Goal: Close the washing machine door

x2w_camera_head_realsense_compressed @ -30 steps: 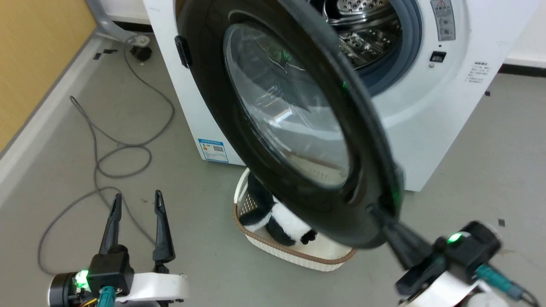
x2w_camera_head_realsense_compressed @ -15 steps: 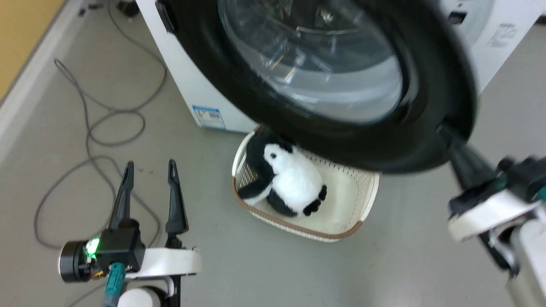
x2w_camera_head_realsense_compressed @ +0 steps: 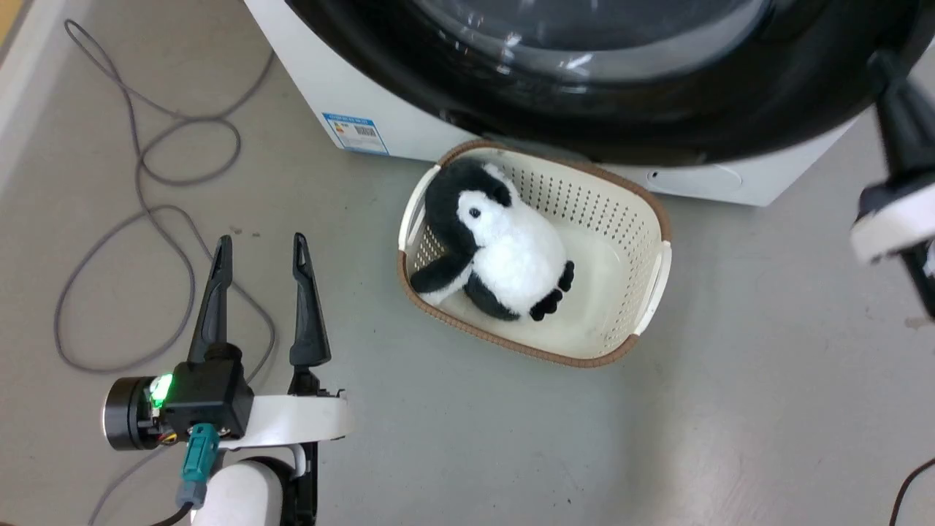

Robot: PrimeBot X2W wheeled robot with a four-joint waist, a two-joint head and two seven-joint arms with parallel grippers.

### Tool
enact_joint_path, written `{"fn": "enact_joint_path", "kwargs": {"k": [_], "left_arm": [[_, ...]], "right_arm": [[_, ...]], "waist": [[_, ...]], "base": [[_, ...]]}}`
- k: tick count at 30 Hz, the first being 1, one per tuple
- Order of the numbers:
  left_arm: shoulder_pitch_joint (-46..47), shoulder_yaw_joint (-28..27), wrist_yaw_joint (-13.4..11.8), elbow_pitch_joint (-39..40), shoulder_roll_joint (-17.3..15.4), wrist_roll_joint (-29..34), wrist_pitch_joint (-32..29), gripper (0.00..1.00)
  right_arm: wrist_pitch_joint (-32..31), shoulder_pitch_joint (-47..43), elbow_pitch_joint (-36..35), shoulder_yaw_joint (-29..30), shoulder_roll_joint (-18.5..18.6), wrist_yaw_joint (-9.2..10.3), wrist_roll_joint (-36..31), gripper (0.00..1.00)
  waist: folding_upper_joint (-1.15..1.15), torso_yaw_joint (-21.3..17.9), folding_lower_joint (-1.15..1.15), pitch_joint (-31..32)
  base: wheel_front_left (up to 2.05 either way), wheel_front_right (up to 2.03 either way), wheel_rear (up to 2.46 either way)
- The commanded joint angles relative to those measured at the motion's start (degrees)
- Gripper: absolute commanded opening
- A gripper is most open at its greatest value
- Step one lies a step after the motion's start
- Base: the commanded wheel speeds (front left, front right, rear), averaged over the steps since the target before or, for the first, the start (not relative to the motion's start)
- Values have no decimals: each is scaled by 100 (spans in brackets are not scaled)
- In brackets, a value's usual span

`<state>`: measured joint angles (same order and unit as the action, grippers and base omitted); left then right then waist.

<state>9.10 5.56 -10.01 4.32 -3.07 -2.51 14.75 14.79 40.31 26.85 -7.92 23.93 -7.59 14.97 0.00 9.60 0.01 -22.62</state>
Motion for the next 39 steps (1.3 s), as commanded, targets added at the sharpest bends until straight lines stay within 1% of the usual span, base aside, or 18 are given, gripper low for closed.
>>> {"fn": "enact_joint_path", "kwargs": {"k": [1,6,12,17,22,26,29,34,39], "left_arm": [[113,21,-39,28,6,41,25,100],[194,41,-57,39,11,33,25,100],[244,29,-76,38,14,19,25,100],[267,22,-84,21,16,14,25,100],[241,17,-91,-25,17,14,25,100],[150,-21,-84,-104,18,-11,25,100],[40,-79,-79,-178,18,8,25,100],[-221,-205,-47,-265,-15,47,25,100],[-504,-299,-12,-311,-44,67,25,100]], "right_arm": [[21,288,136,67,51,10,-43,0],[21,780,566,111,67,10,-215,0],[21,1255,1060,239,-82,10,-459,0],[21,1435,1313,326,-192,10,-625,0],[21,1332,1333,406,-300,10,-727,0],[21,977,966,554,-414,10,-785,0],[21,547,481,698,-555,10,-896,0],[21,-241,-353,1018,-1033,10,-1062,0],[21,-1024,-949,1068,-1511,10,-1279,0]], "waist": [[0,9,-1,-100],[0,27,-1,-232],[0,14,-1,-316],[0,-1,-1,-336],[0,-27,-1,-225],[0,-73,-1,33],[0,-165,-1,301],[0,-398,-1,804],[0,-633,-1,1244]], "base": [[0,0,0],[0,0,0],[0,0,0],[0,0,0],[0,0,0],[0,0,0],[0,0,0],[0,0,0],[0,0,0]]}}
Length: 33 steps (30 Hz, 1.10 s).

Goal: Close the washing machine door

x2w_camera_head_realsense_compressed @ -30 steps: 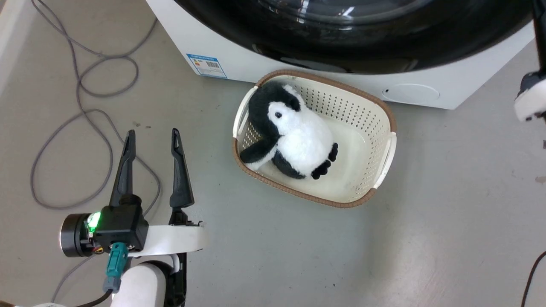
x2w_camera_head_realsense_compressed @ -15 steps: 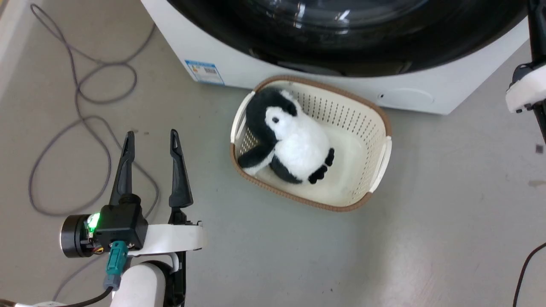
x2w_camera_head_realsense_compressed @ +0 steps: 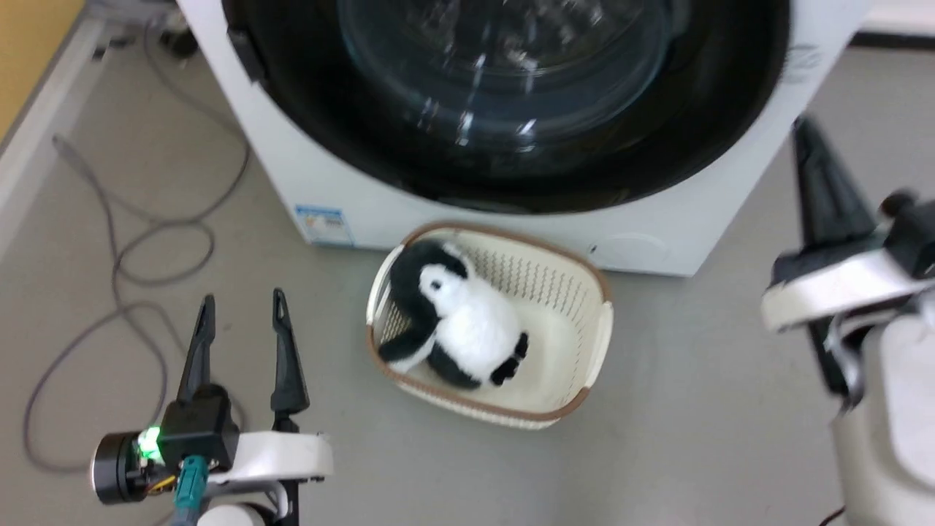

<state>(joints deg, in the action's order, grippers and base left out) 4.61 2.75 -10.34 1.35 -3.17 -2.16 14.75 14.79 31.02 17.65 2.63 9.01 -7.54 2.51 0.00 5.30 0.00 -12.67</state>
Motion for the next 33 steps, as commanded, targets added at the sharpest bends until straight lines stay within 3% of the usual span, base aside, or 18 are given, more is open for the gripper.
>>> {"fn": "enact_joint_path", "kwargs": {"k": [1,4,5,6,7,18,24,25,33], "left_arm": [[-109,-38,25,-23,-42,37,25,100],[-265,-83,41,-52,-60,48,25,100],[-318,-94,50,-60,-67,50,25,100],[-368,-103,59,-70,-70,52,25,100],[-414,-109,77,-73,-71,44,25,100],[-910,-216,331,-163,-66,-96,25,100],[-997,-253,375,-193,-49,-74,25,100],[-1003,-256,386,-190,-46,-73,25,0],[-918,-228,387,-178,-37,-88,-56,0]], "right_arm": [[21,-227,-91,-7,-93,5,-70,0],[21,-588,-226,-50,-249,5,-108,0],[21,-713,-271,-74,-295,5,-85,31],[21,-846,-305,-109,-331,5,-60,73],[21,-979,-346,-135,-355,5,-49,100],[21,-2419,-910,-288,-598,5,-68,100],[21,-2945,-1093,-320,-611,5,405,100],[21,-2994,-1111,-321,-612,5,437,0],[-53,-2963,-1089,-302,-585,0,389,0]], "waist": [[0,-250,0,329],[0,-353,0,534],[0,-381,0,600],[0,-401,0,669],[0,-417,0,723],[0,-635,0,1255],[0,-671,0,1353],[0,-673,0,1368],[0,-668,0,1364]], "base": [[0,0,0],[0,0,0],[0,0,0],[0,0,0],[0,0,0],[0,0,0],[0,0,0],[0,0,0],[0,0,0]]}}
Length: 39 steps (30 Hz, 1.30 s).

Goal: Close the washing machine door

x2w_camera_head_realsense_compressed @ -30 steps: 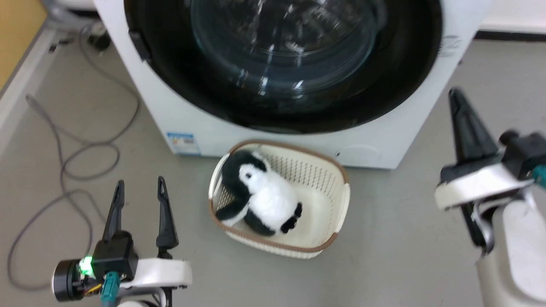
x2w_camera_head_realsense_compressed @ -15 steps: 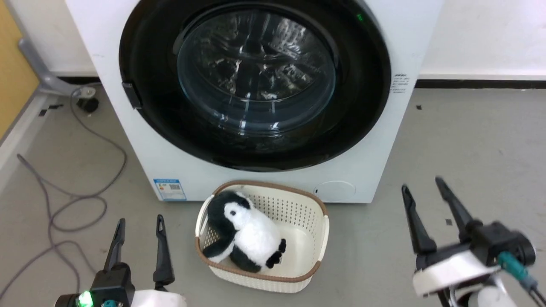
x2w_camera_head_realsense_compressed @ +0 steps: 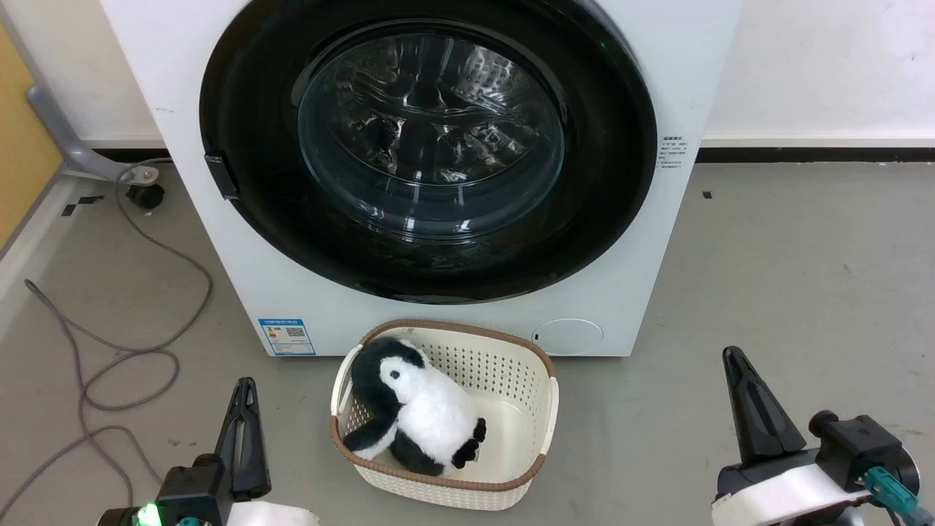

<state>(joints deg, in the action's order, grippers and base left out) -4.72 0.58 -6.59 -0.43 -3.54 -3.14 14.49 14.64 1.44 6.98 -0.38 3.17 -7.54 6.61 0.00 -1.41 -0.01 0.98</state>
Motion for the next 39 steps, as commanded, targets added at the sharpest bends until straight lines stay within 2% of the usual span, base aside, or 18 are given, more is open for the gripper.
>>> {"fn": "enact_joint_path", "kwargs": {"k": [1,39], "left_arm": [[19,-11,17,1,0,13,-41,0],[158,-25,214,14,21,105,-474,0]], "right_arm": [[-49,-6,-28,-1,-1,0,-26,0],[-485,-48,-234,11,-10,2,-222,0]], "waist": [[0,3,1,-2],[0,46,1,-32]], "base": [[0,0,0],[0,0,0]]}}
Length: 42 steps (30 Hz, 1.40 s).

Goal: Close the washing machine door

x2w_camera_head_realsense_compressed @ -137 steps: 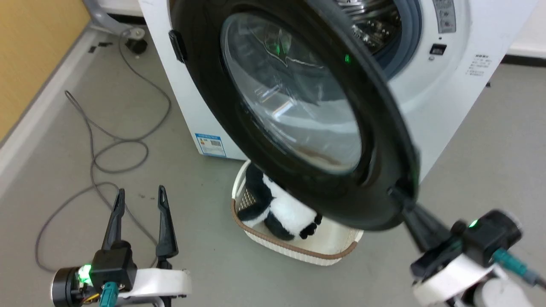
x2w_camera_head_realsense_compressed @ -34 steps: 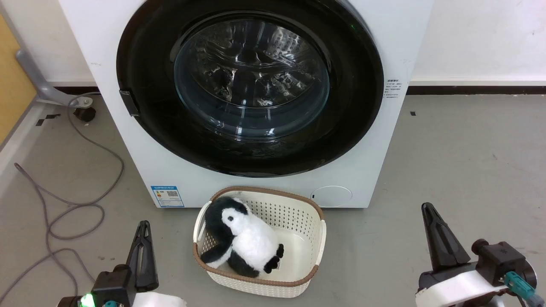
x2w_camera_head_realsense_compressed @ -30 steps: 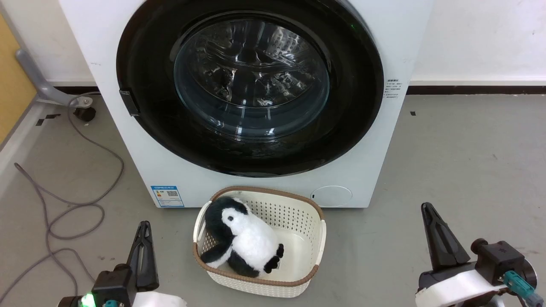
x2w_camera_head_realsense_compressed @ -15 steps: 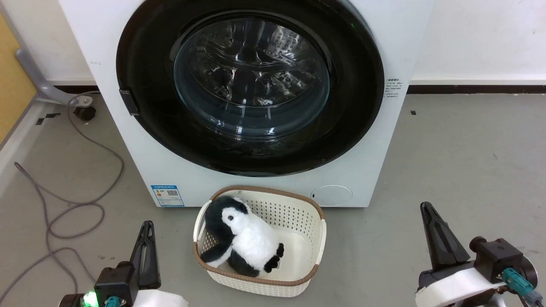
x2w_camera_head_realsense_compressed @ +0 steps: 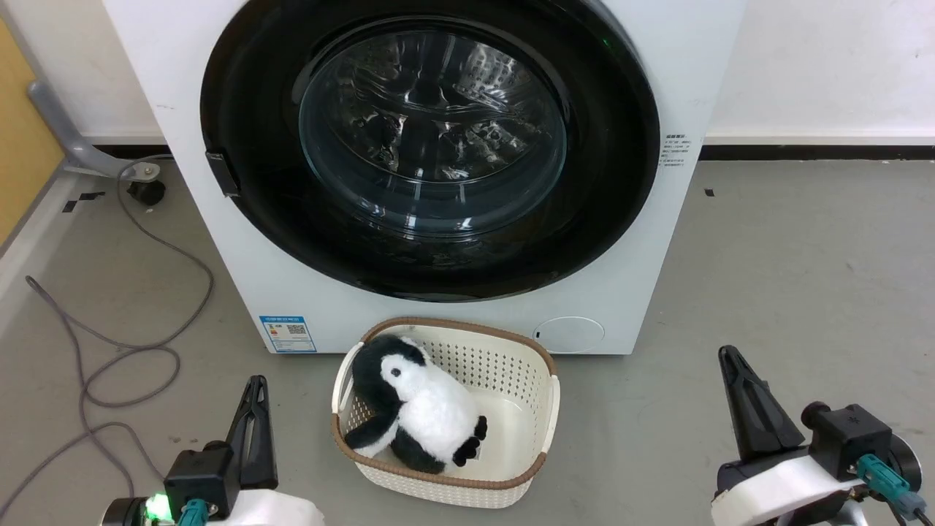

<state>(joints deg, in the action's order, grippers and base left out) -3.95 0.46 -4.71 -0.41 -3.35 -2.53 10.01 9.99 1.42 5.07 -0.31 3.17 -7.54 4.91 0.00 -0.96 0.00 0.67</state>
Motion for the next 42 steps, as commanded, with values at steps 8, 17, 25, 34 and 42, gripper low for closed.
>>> {"fn": "enact_joint_path", "kwargs": {"k": [8,17,25,34,42], "left_arm": [[112,-16,69,14,5,65,-121,0],[146,-20,117,18,10,87,-226,0],[176,-23,160,21,15,107,-320,0],[210,-26,208,24,20,130,-426,0],[240,-30,251,27,24,150,-519,0]], "right_arm": [[-114,-56,-88,7,-12,2,-94,0],[-220,-66,-138,10,-14,3,-141,0],[-314,-75,-183,13,-16,3,-183,0],[-420,-86,-233,16,-18,3,-231,0],[-514,-95,-277,18,-20,4,-273,0]], "waist": [[0,9,0,-7],[0,20,0,-14],[0,29,0,-20],[0,39,0,-27],[0,48,0,-34]], "base": [[0,0,0],[0,0,0],[0,0,0],[0,0,0],[0,0,0]]}}
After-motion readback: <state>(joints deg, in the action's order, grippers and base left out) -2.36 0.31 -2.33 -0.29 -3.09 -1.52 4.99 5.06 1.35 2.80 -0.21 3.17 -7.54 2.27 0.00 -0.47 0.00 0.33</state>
